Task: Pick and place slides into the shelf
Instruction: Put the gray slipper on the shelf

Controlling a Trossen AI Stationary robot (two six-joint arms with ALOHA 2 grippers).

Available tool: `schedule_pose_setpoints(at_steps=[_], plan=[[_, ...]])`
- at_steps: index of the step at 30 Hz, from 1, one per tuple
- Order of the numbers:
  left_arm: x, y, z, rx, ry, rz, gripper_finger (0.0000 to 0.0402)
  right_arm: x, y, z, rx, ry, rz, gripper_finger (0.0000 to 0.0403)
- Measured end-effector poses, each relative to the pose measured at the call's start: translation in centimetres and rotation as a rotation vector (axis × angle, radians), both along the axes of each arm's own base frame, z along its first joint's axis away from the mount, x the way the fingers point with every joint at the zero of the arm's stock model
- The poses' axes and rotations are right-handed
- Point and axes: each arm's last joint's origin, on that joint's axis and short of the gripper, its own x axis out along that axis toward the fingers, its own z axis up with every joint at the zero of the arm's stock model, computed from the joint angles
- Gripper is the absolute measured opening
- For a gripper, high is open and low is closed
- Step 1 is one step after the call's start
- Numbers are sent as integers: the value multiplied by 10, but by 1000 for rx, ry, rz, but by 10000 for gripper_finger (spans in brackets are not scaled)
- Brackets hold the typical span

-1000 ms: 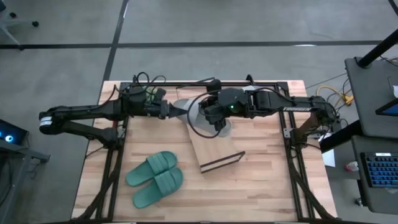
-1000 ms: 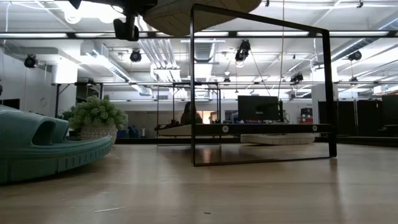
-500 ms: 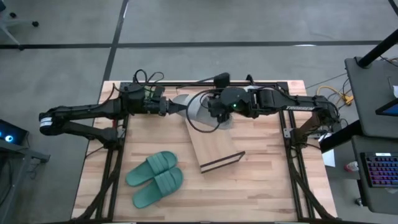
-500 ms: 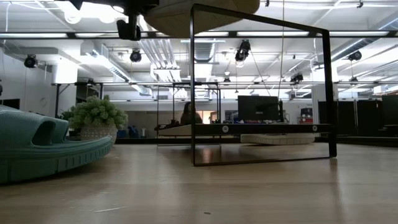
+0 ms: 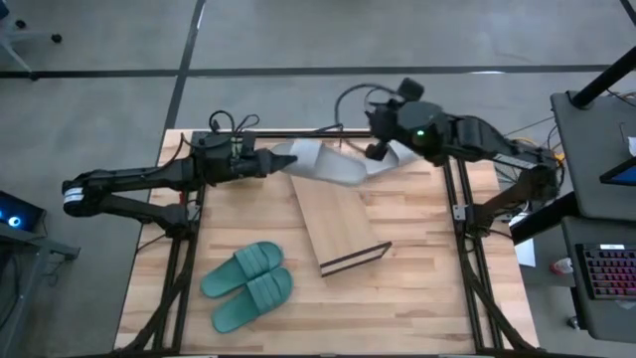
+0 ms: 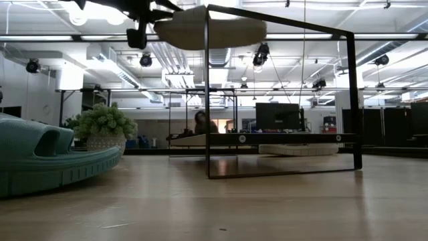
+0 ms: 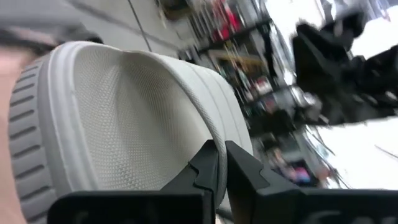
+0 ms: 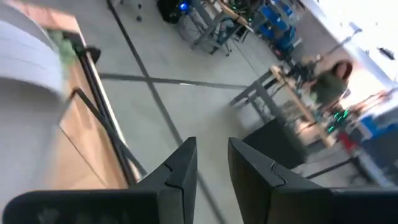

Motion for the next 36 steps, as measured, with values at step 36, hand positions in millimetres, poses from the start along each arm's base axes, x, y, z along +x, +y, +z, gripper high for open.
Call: schedule_pose_setpoints(at_steps=[36], plan=[[86, -41, -69, 145, 75, 607, 0, -49, 0, -14, 276, -85, -157, 75]])
